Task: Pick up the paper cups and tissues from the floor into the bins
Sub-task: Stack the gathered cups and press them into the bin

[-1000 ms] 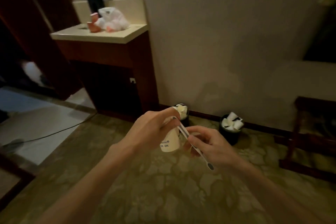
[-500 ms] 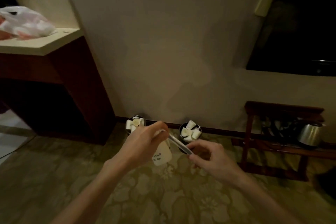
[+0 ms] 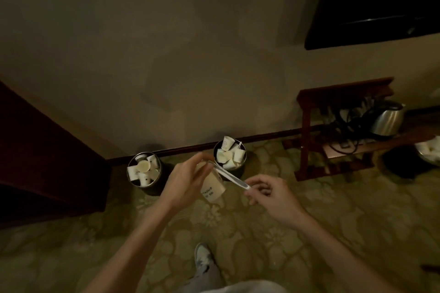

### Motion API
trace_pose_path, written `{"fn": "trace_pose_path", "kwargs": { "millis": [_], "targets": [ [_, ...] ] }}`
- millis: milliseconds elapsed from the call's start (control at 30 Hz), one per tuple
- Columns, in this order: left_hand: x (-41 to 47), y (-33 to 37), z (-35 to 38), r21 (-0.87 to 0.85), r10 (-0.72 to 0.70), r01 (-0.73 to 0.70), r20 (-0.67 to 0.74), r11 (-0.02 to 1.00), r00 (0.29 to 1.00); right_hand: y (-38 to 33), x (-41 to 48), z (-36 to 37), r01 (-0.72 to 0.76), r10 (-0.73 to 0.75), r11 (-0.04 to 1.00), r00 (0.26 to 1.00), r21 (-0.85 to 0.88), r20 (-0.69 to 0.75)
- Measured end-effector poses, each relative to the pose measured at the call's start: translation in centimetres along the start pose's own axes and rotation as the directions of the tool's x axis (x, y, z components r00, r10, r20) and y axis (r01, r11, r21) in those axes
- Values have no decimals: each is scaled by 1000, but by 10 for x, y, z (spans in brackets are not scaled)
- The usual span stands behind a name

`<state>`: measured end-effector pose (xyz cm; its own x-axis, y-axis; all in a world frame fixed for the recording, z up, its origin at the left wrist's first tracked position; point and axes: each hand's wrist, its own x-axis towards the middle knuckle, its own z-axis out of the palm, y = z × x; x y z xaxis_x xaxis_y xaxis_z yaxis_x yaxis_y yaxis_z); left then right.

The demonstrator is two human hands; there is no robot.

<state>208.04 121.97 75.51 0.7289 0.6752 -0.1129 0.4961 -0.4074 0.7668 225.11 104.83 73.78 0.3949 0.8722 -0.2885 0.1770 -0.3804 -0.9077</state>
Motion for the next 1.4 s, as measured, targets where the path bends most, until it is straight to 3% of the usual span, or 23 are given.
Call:
{"fn": "trace_pose_path", "kwargs": {
  "millis": [367, 467, 667, 867, 1100, 1400],
  "targets": [
    [161, -55, 9, -67, -87, 107, 248, 992, 965, 26, 117, 14, -325, 351, 927, 928, 186, -125],
    [205, -65, 26, -19, -125, 134, 258, 991, 958, 47, 164, 2, -379, 409, 902, 904, 210, -125],
    [268, -97, 61, 46, -328, 329, 282, 943, 902, 95, 267, -17, -536, 557, 820, 828, 199, -64],
    [313, -152, 106, -77, -482, 508, 225, 858, 847, 167, 362, -10, -651, 662, 738, 749, 178, -2],
    [365, -257, 171, -131, -597, 625, 200, 769, 777, 277, 464, 21, -688, 690, 723, 719, 56, -83],
    [383, -357, 228, -140, -621, 682, 312, 718, 719, 356, 562, 34, -586, 542, 723, 809, -366, -227]
  ]
}}
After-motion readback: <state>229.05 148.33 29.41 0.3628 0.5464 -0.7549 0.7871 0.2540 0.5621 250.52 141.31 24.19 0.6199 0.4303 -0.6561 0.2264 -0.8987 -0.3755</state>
